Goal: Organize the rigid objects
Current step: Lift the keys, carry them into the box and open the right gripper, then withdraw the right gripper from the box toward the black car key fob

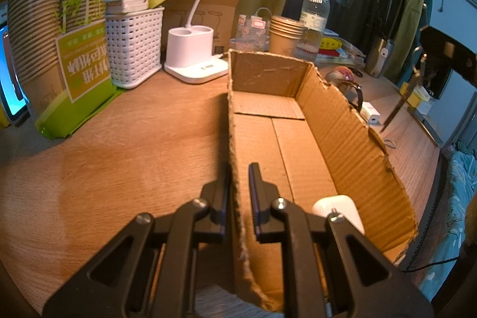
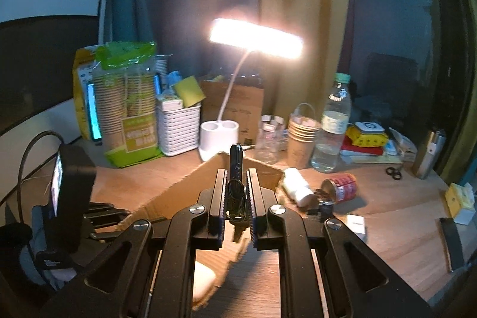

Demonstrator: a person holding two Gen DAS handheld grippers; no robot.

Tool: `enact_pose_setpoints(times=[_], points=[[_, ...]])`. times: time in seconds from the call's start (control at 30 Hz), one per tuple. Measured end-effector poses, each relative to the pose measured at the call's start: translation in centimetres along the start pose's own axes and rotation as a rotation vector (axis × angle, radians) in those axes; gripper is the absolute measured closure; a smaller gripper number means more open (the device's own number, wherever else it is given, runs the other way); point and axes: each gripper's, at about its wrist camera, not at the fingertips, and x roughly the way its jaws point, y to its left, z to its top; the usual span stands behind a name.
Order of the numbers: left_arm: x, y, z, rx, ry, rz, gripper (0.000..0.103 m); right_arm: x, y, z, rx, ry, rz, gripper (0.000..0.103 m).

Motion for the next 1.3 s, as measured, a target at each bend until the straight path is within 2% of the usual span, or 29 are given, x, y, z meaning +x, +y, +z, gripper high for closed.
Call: enact_pose_setpoints(times=[0.77,0.9,1.17,1.3], points=[[0.0,-0.1,0.0,0.002,0.000,-0.003,0.090,5.1,3.3,-3.3,-0.016,0.182,0.157,0.089],[0.0,-0.1,0.0,0.002,0.000,-0.002,0.090,5.2,3.3,-3.3,-0.011,0.182,0.168,0.089],[0.0,-0.3,-0.1,0.003,0.001,0.000,0.090,4.7,3.0,-3.1,0.006,0.161,0.174,0.080],[0.0,-0.3,-0.1,0.003,0.001,0.000,0.090,4.4,2.6,-2.9,0.017,0.147,0.165,0.078]])
